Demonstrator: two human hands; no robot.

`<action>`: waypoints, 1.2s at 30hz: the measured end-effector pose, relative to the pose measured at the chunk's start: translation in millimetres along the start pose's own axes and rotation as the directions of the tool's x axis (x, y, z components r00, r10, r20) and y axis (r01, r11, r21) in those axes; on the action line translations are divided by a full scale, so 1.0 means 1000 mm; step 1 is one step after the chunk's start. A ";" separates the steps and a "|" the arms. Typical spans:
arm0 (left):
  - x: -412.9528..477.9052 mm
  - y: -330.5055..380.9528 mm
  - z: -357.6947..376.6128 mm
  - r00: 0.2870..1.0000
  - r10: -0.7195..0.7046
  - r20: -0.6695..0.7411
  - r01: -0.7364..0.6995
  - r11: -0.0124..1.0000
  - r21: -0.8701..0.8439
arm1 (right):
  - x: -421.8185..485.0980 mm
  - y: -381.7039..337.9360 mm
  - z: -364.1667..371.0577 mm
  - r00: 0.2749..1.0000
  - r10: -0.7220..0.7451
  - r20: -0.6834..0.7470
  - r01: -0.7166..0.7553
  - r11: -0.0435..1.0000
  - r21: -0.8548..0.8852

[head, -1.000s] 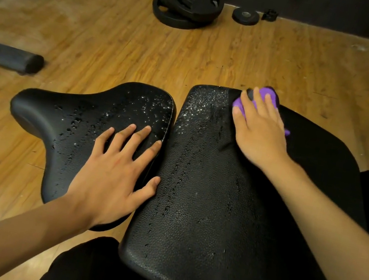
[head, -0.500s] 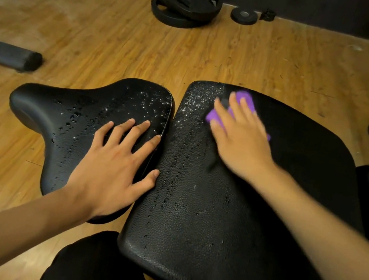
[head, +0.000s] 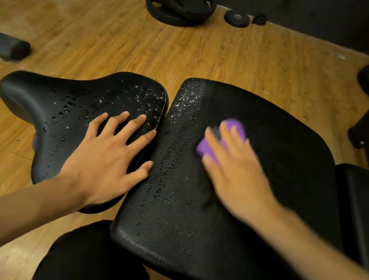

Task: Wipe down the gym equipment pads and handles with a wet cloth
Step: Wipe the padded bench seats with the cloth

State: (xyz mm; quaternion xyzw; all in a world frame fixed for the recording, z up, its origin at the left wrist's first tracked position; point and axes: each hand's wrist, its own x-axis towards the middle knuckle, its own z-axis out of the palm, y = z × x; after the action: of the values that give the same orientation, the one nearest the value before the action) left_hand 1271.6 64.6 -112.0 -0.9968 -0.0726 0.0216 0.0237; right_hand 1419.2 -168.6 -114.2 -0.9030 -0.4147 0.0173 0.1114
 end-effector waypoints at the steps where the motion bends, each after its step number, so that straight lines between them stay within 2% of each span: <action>1: 0.000 0.000 0.000 1.000 -0.001 -0.002 0.001 1.000 0.004 | 0.034 0.014 -0.003 0.998 0.051 -0.035 -0.051 0.999 -0.008; 4: 0.002 0.001 0.001 1.000 -0.016 -0.016 0.016 1.000 0.002 | 0.110 0.044 -0.010 0.981 0.195 0.012 -0.195 0.980 0.041; 6: 0.001 0.001 0.003 1.000 -0.014 -0.010 0.014 1.000 0.006 | 0.103 0.034 -0.001 0.976 0.215 -0.030 -0.212 0.975 0.069; 9: -0.001 0.001 0.003 1.000 -0.016 -0.014 0.016 1.000 0.008 | 0.009 -0.014 0.016 0.989 0.047 -0.140 -0.039 0.998 0.056; 11: 0.000 0.001 0.002 1.000 -0.014 -0.015 0.015 1.000 0.007 | -0.070 -0.050 0.012 0.993 -0.119 0.001 0.119 0.986 0.119; 13: 0.000 0.001 0.001 1.000 -0.012 -0.014 0.012 1.000 0.010 | -0.112 -0.061 -0.002 0.958 -0.259 0.126 0.229 0.950 0.214; 15: 0.000 0.002 0.001 1.000 -0.014 -0.016 0.014 1.000 0.012 | -0.089 -0.041 0.002 0.941 -0.328 0.080 0.319 0.941 0.110; 17: 0.001 0.001 0.002 1.000 -0.013 -0.028 0.013 1.000 0.002 | -0.018 -0.017 0.003 0.974 -0.227 -0.013 0.227 0.974 -0.017; 20: 0.000 0.001 0.003 0.999 -0.025 -0.045 0.025 1.000 -0.004 | 0.074 0.010 -0.003 0.998 0.014 0.058 -0.015 1.000 0.011; 22: -0.001 0.002 0.004 0.999 -0.021 -0.032 0.020 1.000 -0.003 | 0.070 -0.004 0.004 0.996 0.078 0.036 -0.079 0.996 0.045; 23: -0.002 0.002 0.005 1.000 -0.018 -0.023 0.018 1.000 -0.005 | 0.045 -0.020 0.011 0.998 0.056 -0.003 -0.056 0.998 0.034; 25: -0.004 0.002 0.005 0.999 -0.028 -0.028 0.028 1.000 -0.001 | -0.028 -0.056 0.019 0.993 -0.074 -0.089 0.075 0.997 0.004; 28: -0.005 0.003 0.003 0.999 -0.031 -0.021 0.032 0.999 0.006 | -0.120 -0.085 0.012 0.973 -0.229 0.026 0.229 0.973 -0.016; 30: -0.004 0.003 0.002 0.999 -0.029 -0.022 0.029 1.000 0.003 | -0.112 -0.071 0.007 0.954 -0.289 0.075 0.291 0.957 -0.006; 31: -0.003 0.003 0.002 0.999 -0.029 -0.025 0.029 1.000 0.000 | -0.090 -0.062 0.007 0.957 -0.284 0.056 0.286 0.958 -0.030; 33: -0.002 0.003 0.002 0.999 -0.028 -0.031 0.028 1.000 -0.004 | -0.025 -0.039 0.005 0.987 -0.158 -0.015 0.157 0.985 -0.073; 36: -0.003 0.004 0.003 0.999 -0.032 -0.043 0.031 0.999 -0.011 | 0.051 -0.014 0.005 0.993 0.101 0.056 -0.101 0.995 0.002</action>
State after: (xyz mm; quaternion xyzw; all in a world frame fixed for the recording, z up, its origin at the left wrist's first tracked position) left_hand 1268.6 60.3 -115.3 -0.9959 -0.0879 -0.0007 0.0204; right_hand 1442.0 -120.3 -112.5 -0.9218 -0.3712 0.0489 0.1008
